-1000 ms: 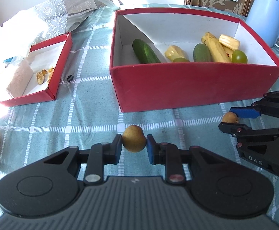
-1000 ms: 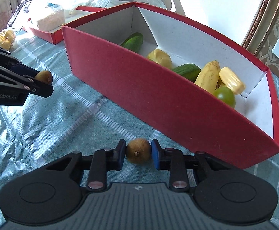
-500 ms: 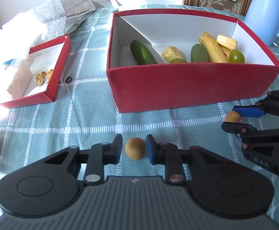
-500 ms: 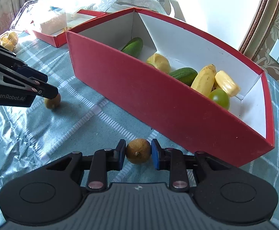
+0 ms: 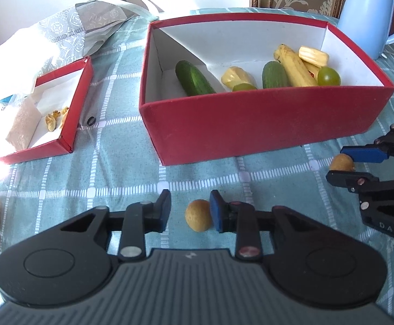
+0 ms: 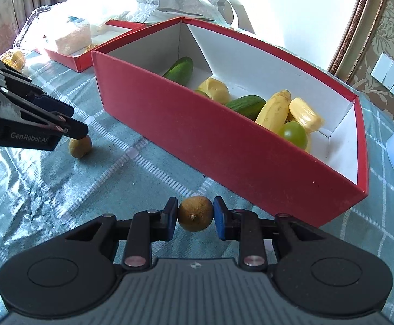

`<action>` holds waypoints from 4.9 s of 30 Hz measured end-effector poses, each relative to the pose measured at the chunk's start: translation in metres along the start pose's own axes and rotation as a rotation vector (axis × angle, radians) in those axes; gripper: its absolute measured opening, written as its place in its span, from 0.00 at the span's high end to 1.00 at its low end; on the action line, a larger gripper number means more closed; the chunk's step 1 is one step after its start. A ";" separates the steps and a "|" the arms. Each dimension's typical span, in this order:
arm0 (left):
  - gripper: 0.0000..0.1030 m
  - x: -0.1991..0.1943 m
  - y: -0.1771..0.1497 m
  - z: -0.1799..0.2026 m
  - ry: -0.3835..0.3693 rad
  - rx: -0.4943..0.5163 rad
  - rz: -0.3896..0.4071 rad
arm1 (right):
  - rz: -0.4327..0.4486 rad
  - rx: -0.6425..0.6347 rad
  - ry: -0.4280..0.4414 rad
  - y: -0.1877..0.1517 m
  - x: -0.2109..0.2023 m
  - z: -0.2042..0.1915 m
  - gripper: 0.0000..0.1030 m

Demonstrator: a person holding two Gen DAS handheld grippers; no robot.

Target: Organize fruits

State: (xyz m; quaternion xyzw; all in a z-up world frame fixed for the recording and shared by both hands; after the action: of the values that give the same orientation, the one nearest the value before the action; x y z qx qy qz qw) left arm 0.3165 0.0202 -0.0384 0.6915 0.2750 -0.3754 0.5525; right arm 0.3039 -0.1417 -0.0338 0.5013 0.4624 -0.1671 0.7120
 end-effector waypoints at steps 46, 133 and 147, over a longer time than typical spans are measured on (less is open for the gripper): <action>0.77 -0.016 0.015 0.002 -0.067 -0.015 0.003 | 0.030 0.039 0.003 -0.005 -0.019 0.006 0.73; 0.25 -0.012 0.149 -0.009 0.149 -0.058 0.181 | 0.201 0.095 -0.081 0.057 -0.100 0.055 0.73; 0.24 -0.035 0.115 -0.033 0.150 -0.141 0.149 | 0.224 0.078 -0.077 0.082 -0.084 0.049 0.73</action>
State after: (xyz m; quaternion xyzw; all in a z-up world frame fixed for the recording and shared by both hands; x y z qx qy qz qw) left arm 0.3948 0.0260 0.0579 0.6954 0.2892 -0.2605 0.6041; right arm 0.3422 -0.1668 0.0853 0.5705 0.3690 -0.1233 0.7233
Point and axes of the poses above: each gripper's, at about its wrist camera, not at the fingertips, and x roughly the way its jaws point, z to its right, y to its top, the point moved 7 cm from there along x, roughly the way its jaws point, and after that the axes turned 1 degree about z, right-handed, at the moved point
